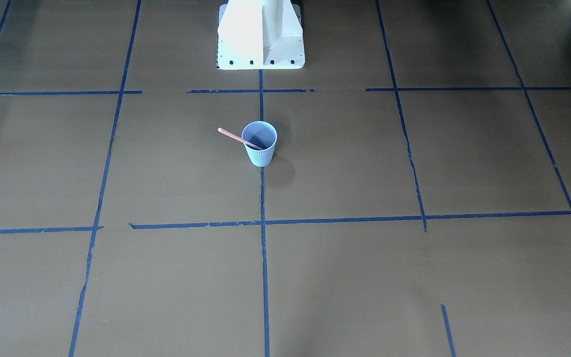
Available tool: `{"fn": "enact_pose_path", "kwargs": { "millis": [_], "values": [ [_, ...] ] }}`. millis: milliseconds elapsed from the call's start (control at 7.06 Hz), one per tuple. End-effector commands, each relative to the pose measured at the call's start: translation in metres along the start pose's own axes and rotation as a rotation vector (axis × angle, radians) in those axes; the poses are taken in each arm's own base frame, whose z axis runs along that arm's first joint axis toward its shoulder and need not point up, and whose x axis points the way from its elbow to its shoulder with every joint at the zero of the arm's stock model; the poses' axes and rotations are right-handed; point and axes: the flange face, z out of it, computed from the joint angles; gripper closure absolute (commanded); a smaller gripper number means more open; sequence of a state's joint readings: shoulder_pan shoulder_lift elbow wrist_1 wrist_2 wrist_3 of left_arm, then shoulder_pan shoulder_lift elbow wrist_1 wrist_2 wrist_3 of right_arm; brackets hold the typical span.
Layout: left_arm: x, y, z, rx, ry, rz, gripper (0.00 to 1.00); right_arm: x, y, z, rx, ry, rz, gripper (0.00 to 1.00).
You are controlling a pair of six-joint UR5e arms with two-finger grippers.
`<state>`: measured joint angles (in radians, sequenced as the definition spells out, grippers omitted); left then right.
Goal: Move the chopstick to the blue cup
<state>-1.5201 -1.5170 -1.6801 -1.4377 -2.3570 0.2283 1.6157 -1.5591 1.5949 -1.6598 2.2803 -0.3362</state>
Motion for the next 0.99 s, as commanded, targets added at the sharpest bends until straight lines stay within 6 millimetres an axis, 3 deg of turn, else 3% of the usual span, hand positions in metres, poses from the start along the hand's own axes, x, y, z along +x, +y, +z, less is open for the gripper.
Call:
{"fn": "enact_pose_path", "kwargs": {
  "millis": [0,142,850],
  "values": [
    [-0.015,0.001,0.011,-0.020,0.008,-0.030,0.00,-0.005,-0.005,-0.004,0.009,-0.002,-0.010,0.00],
    [-0.018,0.002,0.016,-0.028,0.011,-0.038,0.00,-0.002,-0.003,0.000,0.001,-0.007,0.000,0.00],
    [-0.008,-0.010,0.002,-0.001,0.003,-0.002,0.00,-0.007,-0.001,0.001,0.015,-0.052,0.001,0.00]
  ]
}}
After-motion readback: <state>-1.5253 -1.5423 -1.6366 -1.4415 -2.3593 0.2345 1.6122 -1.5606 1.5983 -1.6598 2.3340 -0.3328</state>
